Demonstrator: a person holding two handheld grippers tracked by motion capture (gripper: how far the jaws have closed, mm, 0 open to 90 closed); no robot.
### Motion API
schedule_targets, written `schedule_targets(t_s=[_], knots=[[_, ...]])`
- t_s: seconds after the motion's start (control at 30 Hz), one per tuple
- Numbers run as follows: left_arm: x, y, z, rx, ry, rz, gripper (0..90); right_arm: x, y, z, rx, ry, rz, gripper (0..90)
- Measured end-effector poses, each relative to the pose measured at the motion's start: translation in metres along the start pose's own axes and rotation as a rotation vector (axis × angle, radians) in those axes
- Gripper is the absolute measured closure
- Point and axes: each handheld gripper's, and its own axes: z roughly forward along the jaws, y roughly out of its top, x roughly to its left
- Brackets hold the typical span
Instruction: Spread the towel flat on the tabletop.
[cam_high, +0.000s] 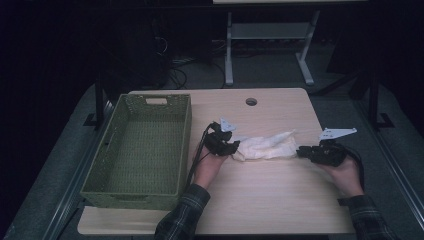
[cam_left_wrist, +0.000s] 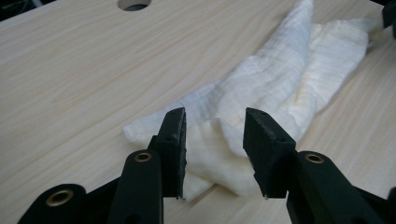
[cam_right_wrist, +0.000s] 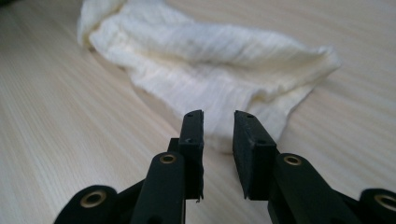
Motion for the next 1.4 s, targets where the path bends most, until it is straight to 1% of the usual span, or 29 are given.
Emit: schedule_targets(t_s=[0.03,0.07,0.1,0.13,0.17,0.2,0.23,0.3,0.37,0.4,0.43,0.5,0.57,0.63,0.67,0.7,0.73,0.77,0.8,0.83,0.87,0.9,0.93,0.97,1.07,1.13,1.17,1.3,1.4], knots=[[-0.001,0.000,0.002,0.003,-0.008,0.000,58.8,0.001,-0.001,0.002,0.018,-0.004,-0.007,72.6],[-0.002,0.000,0.004,0.005,-0.019,-0.001,58.9,0.001,-0.002,0.004,0.031,-0.002,0.001,72.4],[-0.002,0.000,0.005,0.009,-0.022,0.001,58.8,0.001,-0.003,0.006,0.040,0.002,0.001,71.9],[-0.004,-0.001,0.008,0.008,-0.033,0.002,58.4,0.001,-0.004,0.008,0.047,0.004,0.001,71.3],[-0.005,-0.001,0.010,0.012,-0.040,0.005,58.4,0.000,-0.005,0.010,0.055,-0.001,0.003,70.6],[-0.007,-0.001,0.014,0.021,-0.048,0.005,58.2,-0.001,-0.005,0.011,0.054,0.002,0.000,70.3],[-0.007,-0.001,0.017,0.027,-0.050,0.011,58.0,-0.001,-0.006,0.013,0.066,0.003,0.012,69.9],[-0.009,-0.003,0.025,0.047,-0.057,0.015,57.9,-0.002,-0.007,0.016,0.084,-0.004,0.012,68.6],[-0.008,-0.007,0.033,0.071,-0.077,0.019,59.2,-0.002,-0.007,0.017,0.096,-0.012,0.015,66.7],[-0.008,-0.008,0.035,0.081,-0.083,0.021,62.3,-0.003,-0.008,0.018,0.096,-0.018,0.012,65.7],[-0.008,-0.010,0.037,0.081,-0.080,0.019,65.6,-0.003,-0.008,0.019,0.095,-0.022,0.012,64.4],[-0.007,-0.011,0.037,0.089,-0.090,0.024,77.5,-0.004,-0.007,0.020,0.092,-0.035,0.013,62.8],[-0.005,-0.011,0.036,0.088,-0.092,0.013,86.1,-0.004,-0.005,0.022,0.082,-0.035,0.015,61.4],[-0.003,-0.012,0.035,0.090,-0.097,0.008,87.8,-0.004,-0.004,0.025,0.084,-0.034,0.017,61.4],[-0.003,-0.012,0.035,0.087,-0.094,0.008,87.9,-0.005,-0.004,0.027,0.086,-0.035,0.010,64.6],[-0.002,-0.012,0.034,0.087,-0.094,0.006,88.0,-0.004,-0.003,0.029,0.091,-0.028,0.016,68.7],[-0.002,-0.012,0.034,0.085,-0.096,0.006,88.2,-0.004,-0.003,0.030,0.091,-0.024,0.003,71.3],[-0.002,-0.011,0.033,0.082,-0.095,0.006,88.4,-0.003,-0.003,0.030,0.093,-0.023,0.000,77.6],[-0.001,-0.011,0.032,0.076,-0.090,0.010,88.5,-0.004,-0.003,0.030,0.093,-0.019,-0.010,80.4],[-0.002,-0.011,0.031,0.071,-0.092,0.003,88.6,-0.003,-0.002,0.029,0.092,-0.012,-0.011,81.9],[-0.001,-0.009,0.028,0.062,-0.087,0.006,88.7,-0.004,-0.002,0.028,0.089,-0.010,-0.012,82.8],[-0.001,-0.008,0.026,0.055,-0.083,0.000,88.8,-0.004,-0.002,0.025,0.088,-0.009,-0.002,83.3],[-0.001,-0.007,0.021,0.039,-0.077,-0.005,88.8,-0.005,-0.003,0.023,0.077,-0.005,-0.002,83.3],[-0.001,-0.006,0.019,0.026,-0.073,-0.019,88.8,-0.006,-0.003,0.018,0.065,-0.004,-0.001,83.4],[0.000,-0.002,0.006,-0.005,-0.053,-0.041,88.9,-0.008,-0.002,0.008,0.036,0.004,0.016,83.6],[0.002,0.000,0.000,-0.015,-0.035,-0.044,89.0,-0.008,-0.002,-0.001,0.019,0.005,0.021,83.7],[0.002,0.000,-0.004,-0.020,-0.025,-0.054,89.0,-0.008,-0.002,-0.005,0.008,0.003,0.025,83.8],[0.003,0.001,-0.020,-0.040,0.007,-0.058,89.1,-0.007,-0.003,-0.022,-0.031,-0.003,0.007,84.0],[-0.001,0.000,-0.033,-0.049,0.014,-0.053,89.1,-0.002,-0.004,-0.033,-0.047,-0.002,-0.007,84.2]])
